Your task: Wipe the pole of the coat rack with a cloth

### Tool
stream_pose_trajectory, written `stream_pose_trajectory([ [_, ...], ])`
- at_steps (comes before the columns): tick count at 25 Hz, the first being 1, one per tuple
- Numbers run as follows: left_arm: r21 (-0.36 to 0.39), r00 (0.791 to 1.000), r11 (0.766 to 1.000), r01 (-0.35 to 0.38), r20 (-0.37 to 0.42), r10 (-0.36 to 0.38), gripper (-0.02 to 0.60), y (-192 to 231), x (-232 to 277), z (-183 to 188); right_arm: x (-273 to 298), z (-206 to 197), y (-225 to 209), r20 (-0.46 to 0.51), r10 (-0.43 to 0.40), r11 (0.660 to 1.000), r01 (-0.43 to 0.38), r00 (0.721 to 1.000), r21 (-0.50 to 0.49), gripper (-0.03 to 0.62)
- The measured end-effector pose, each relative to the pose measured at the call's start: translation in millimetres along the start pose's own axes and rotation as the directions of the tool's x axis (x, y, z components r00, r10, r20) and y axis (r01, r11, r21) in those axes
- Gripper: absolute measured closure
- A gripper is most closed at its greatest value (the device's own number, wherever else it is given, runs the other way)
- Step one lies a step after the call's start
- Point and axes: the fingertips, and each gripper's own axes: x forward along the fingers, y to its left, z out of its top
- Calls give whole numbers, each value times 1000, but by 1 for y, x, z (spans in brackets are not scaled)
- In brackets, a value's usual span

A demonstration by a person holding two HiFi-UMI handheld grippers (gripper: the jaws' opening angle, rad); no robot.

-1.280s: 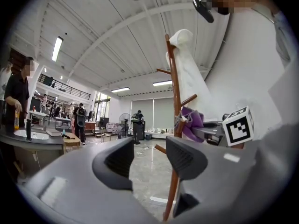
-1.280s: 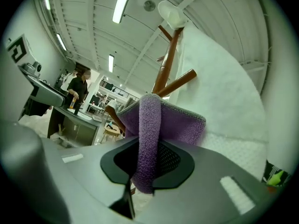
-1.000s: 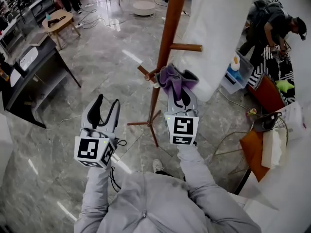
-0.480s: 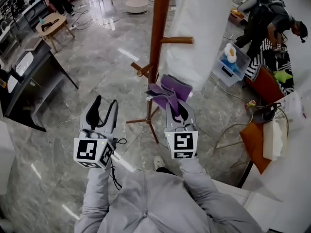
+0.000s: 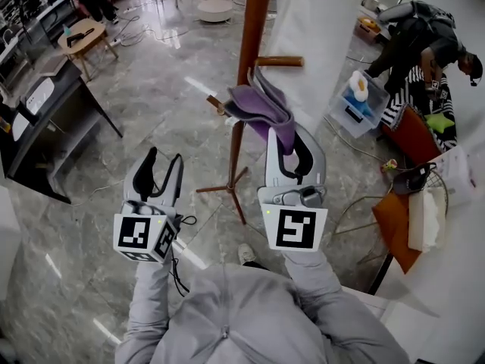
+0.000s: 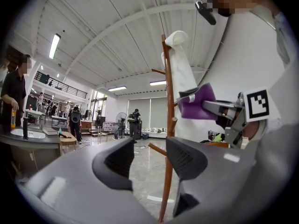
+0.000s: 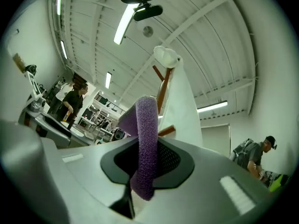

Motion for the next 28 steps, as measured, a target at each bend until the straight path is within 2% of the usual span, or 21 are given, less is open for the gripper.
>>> stream_pose_trajectory([
  [4, 6, 1000, 1000, -18, 15, 18, 351, 7, -9, 3, 28, 27, -1, 113, -29, 994, 40, 993, -99, 540],
  [7, 8, 999, 999, -37, 21, 37, 351, 11, -15, 6, 47, 4, 9, 21, -17, 976, 22, 1000, -215, 540],
  [9, 0, 999, 999, -50, 15, 50, 351, 15, -18, 3, 58, -16, 20, 1, 17, 953, -16, 1000, -302, 540],
  [11, -2, 998, 998, -59, 12, 59, 351, 18, -20, 1, 63, -40, 29, -47, 52, 941, -65, 998, -333, 540],
  [14, -4, 997, 997, -75, 9, 75, 351, 19, -24, -1, 63, -67, 36, -118, 97, 963, -124, 988, -241, 540],
  [18, -10, 996, 996, -84, 2, 84, 351, 19, -25, -4, 61, -66, 41, -113, 160, 974, -175, 981, -143, 540],
  [23, -14, 996, 996, -87, -4, 87, 351, 19, -26, -6, 49, -42, 54, -102, 221, 962, -234, 970, -142, 540],
  [28, -16, 997, 997, -80, 3, 81, 351, 19, -27, -5, 33, -17, 67, -83, 242, 958, -251, 967, -135, 540],
])
